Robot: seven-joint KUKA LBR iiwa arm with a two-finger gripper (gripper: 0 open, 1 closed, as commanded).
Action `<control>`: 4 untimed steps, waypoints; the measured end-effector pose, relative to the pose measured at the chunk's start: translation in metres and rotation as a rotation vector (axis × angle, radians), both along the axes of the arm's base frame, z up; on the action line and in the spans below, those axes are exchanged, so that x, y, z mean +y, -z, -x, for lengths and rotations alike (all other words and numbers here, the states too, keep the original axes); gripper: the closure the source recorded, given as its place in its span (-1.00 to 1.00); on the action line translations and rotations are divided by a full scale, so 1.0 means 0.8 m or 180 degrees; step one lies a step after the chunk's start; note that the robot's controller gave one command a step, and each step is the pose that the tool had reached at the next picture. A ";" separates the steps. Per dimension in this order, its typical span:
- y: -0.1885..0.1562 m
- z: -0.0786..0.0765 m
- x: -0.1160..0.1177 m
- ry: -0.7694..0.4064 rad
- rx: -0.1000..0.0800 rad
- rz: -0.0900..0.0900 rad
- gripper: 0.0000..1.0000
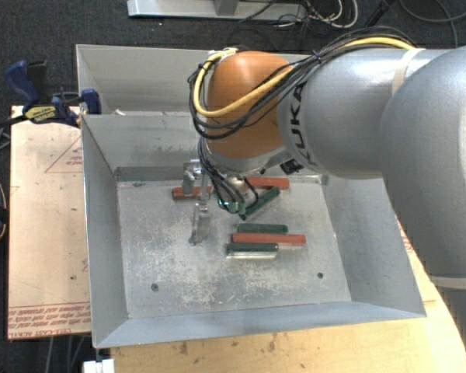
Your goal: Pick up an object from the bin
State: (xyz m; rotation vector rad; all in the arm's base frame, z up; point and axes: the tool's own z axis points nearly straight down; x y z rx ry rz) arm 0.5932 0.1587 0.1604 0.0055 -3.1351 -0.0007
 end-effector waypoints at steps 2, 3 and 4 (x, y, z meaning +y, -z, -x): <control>-0.001 -0.011 -0.007 0.0017 -0.0031 -0.0012 -1.00; 0.011 -0.024 -0.040 -0.0209 -0.0026 0.0005 -1.00; 0.047 -0.036 -0.067 -0.1054 -0.0037 -0.0007 -1.00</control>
Offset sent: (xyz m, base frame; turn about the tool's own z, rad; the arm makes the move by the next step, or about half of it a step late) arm 0.0426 -0.0532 -0.0278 0.0513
